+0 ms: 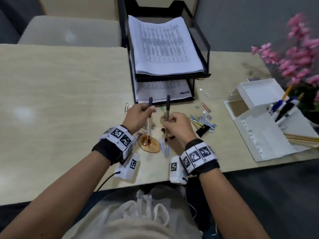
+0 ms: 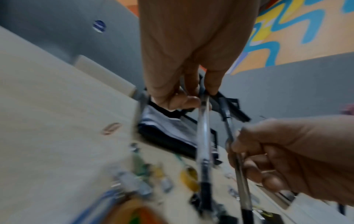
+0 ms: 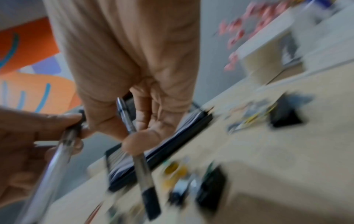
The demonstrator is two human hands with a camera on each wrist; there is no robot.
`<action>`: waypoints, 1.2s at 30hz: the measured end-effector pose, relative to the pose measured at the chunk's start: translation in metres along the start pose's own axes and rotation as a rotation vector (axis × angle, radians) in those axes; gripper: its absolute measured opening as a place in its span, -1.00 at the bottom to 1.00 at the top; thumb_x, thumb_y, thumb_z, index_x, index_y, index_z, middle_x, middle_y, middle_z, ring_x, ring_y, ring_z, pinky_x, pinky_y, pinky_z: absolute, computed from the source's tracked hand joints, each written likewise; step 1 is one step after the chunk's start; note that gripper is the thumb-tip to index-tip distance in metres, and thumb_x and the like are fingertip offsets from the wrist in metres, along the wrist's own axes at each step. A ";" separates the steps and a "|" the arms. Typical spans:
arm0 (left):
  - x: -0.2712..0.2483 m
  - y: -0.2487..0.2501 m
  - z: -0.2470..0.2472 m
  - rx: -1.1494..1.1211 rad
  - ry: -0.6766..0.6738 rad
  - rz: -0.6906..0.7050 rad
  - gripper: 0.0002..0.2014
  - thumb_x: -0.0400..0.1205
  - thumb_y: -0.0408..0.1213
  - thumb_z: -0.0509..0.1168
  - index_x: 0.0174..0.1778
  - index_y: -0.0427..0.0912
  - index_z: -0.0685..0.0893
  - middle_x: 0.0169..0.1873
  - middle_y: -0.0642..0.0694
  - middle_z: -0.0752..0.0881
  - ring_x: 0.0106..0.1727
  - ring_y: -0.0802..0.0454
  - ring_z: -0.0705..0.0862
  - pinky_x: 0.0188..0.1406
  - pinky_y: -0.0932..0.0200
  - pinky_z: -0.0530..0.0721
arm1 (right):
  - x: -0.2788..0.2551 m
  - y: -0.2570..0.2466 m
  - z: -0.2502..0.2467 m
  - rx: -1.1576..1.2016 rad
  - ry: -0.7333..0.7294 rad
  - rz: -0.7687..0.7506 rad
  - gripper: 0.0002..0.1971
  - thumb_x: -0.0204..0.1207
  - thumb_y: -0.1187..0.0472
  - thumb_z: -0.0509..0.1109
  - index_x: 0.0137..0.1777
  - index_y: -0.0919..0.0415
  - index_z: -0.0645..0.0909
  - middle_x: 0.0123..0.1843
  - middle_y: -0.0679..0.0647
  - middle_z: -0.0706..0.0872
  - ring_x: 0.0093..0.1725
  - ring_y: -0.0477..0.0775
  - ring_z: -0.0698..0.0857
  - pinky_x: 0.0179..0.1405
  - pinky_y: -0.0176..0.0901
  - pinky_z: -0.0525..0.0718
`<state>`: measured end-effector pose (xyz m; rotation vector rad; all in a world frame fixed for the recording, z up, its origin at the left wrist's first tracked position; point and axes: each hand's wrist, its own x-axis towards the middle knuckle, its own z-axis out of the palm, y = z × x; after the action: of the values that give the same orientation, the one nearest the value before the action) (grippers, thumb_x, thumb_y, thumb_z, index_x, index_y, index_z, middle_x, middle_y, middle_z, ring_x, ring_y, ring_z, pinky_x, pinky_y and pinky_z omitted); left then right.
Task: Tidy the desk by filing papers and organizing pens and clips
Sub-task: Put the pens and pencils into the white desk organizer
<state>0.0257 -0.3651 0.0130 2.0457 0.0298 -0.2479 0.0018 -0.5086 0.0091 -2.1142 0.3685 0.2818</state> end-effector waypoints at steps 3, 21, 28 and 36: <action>0.015 0.042 0.039 -0.047 -0.081 0.125 -0.90 0.62 -0.29 0.29 0.00 -0.22 0.60 -0.38 -0.06 0.62 -0.28 0.00 0.61 -0.08 0.12 0.57 | -0.009 0.022 -0.069 0.112 0.184 -0.010 -0.84 0.39 0.40 0.40 -0.32 0.18 0.53 -0.42 0.05 0.63 -0.47 -0.07 0.65 -0.37 -0.23 0.68; 0.065 0.237 0.274 0.010 -0.247 0.562 -0.86 0.57 -0.49 0.26 0.03 -0.39 0.62 -0.15 -0.32 0.79 -0.08 -0.22 0.74 0.00 0.07 0.65 | 0.006 0.109 -0.309 -0.047 0.945 0.023 -0.34 0.56 0.46 0.22 0.59 0.02 0.12 0.31 0.40 0.55 0.26 0.32 0.57 0.05 -0.21 0.41; 0.088 0.232 0.333 0.470 -0.321 0.602 -0.67 0.61 -0.48 0.15 0.29 -0.32 0.60 0.12 -0.35 0.69 0.18 -0.28 0.63 0.12 -0.10 0.60 | 0.038 0.145 -0.323 -0.226 0.766 -0.012 -0.44 0.56 0.48 0.18 0.51 0.04 0.25 0.25 0.41 0.62 0.18 0.39 0.64 0.16 0.15 0.61; 0.082 0.206 0.350 0.848 -0.307 0.692 -0.31 0.64 -0.52 0.06 0.67 -0.16 -0.06 0.68 -0.16 -0.04 0.71 -0.07 -0.05 0.64 -0.06 0.00 | 0.044 0.165 -0.325 -0.375 0.538 -0.071 -0.20 0.51 0.51 0.16 0.66 0.02 -0.07 0.59 0.17 0.33 0.47 0.27 0.37 0.34 0.13 0.45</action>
<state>0.0754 -0.7769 0.0203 2.6568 -1.1195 -0.1368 0.0008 -0.8744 0.0391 -2.5547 0.5857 -0.2936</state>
